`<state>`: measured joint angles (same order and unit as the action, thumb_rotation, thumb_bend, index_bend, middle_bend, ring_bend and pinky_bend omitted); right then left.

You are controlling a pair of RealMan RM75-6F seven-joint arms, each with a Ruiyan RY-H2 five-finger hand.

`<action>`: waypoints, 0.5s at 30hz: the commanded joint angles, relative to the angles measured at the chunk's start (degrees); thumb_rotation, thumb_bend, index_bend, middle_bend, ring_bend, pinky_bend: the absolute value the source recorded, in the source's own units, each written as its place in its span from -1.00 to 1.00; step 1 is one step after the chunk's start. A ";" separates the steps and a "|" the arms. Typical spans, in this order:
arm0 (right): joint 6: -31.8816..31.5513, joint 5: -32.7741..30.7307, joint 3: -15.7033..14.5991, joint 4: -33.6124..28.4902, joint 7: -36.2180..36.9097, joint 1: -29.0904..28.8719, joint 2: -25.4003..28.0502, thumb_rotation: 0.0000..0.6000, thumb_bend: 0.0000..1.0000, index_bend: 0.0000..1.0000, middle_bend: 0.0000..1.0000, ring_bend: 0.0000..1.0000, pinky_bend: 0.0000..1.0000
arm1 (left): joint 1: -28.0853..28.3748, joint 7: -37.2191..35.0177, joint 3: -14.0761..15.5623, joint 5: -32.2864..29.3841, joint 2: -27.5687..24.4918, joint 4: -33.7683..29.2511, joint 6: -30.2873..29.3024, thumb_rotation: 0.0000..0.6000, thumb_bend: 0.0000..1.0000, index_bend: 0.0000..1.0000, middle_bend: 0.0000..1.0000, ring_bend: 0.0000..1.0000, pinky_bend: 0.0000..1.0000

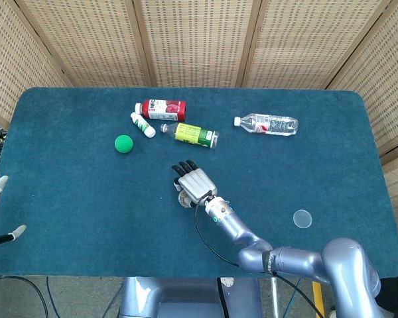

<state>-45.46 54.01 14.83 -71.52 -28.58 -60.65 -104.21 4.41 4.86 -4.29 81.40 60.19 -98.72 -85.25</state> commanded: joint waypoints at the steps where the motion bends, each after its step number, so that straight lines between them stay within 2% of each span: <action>1: -0.48 -0.03 0.01 -0.55 -0.19 0.05 0.38 1.00 -0.40 -0.13 -0.84 -1.00 -0.89 | -0.02 0.07 0.01 0.03 0.01 -0.02 -0.07 1.00 -1.00 -1.00 -1.00 -1.00 -1.00; 6: -1.51 0.00 0.14 -2.08 -0.25 0.40 1.57 1.00 -0.40 -0.13 -0.84 -1.00 -0.89 | 0.02 0.15 0.02 0.04 0.04 -0.05 -0.04 1.00 -1.00 -1.00 -1.00 -1.00 -1.00; 11: -4.90 1.58 0.40 -7.85 0.22 2.38 6.09 1.00 -0.41 -0.14 -0.84 -1.00 -0.89 | -0.08 0.43 0.33 0.58 0.23 -0.06 -0.23 1.00 -1.00 -1.00 -1.00 -1.00 -1.00; 14: -9.29 5.33 -0.87 -13.24 0.47 5.61 11.99 1.00 -0.59 -0.30 -0.85 -1.00 -0.90 | -0.32 0.54 0.66 1.81 0.40 -0.12 -1.07 1.00 -1.00 -1.00 -1.00 -1.00 -1.00; 15: -14.96 8.69 -3.03 -16.77 1.09 10.35 17.90 1.00 -0.66 -0.37 -0.88 -1.00 -0.91 | -0.58 1.07 1.14 3.62 0.67 0.03 -2.18 1.00 -1.00 -1.00 -1.00 -1.00 -1.00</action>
<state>-52.65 57.28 14.46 -81.89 -28.39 -56.65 -94.85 4.13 5.46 -3.65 83.34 60.57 -98.80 -86.33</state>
